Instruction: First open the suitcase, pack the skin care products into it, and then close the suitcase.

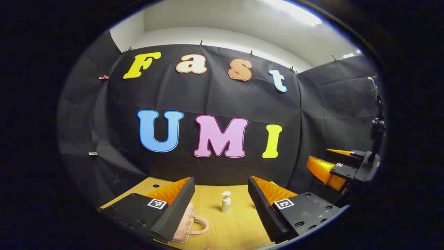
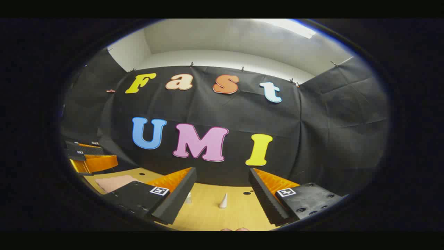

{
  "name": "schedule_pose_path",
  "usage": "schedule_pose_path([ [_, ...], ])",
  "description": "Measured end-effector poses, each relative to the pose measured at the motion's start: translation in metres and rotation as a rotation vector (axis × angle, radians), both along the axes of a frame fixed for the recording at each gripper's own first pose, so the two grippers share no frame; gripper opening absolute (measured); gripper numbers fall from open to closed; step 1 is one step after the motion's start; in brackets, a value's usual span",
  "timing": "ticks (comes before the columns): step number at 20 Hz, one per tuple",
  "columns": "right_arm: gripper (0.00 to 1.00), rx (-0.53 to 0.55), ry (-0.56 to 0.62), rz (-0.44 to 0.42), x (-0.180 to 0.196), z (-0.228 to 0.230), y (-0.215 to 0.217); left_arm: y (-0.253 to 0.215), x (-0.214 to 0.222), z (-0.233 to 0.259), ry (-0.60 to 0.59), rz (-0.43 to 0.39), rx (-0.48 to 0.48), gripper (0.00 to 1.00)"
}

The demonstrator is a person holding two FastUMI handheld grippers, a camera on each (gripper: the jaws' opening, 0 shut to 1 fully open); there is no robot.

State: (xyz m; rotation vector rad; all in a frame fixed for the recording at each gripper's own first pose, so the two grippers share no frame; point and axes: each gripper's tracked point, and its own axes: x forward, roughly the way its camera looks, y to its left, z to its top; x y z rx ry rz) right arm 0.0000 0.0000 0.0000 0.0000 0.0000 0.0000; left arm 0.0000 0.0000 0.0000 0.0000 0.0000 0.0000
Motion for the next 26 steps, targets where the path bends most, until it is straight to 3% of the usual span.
schedule_pose_path([
  [19, 0.96, -0.009, 0.019, -0.015, -0.007, -0.003, 0.013, 0.003, 0.002, -0.029, 0.060, -0.055, 0.016, 0.96],
  [26, 0.96, -0.010, 0.003, -0.003, 0.001, -0.002, 0.015, -0.002, 0.011, -0.065, 0.156, -0.098, -0.033, 0.96],
])
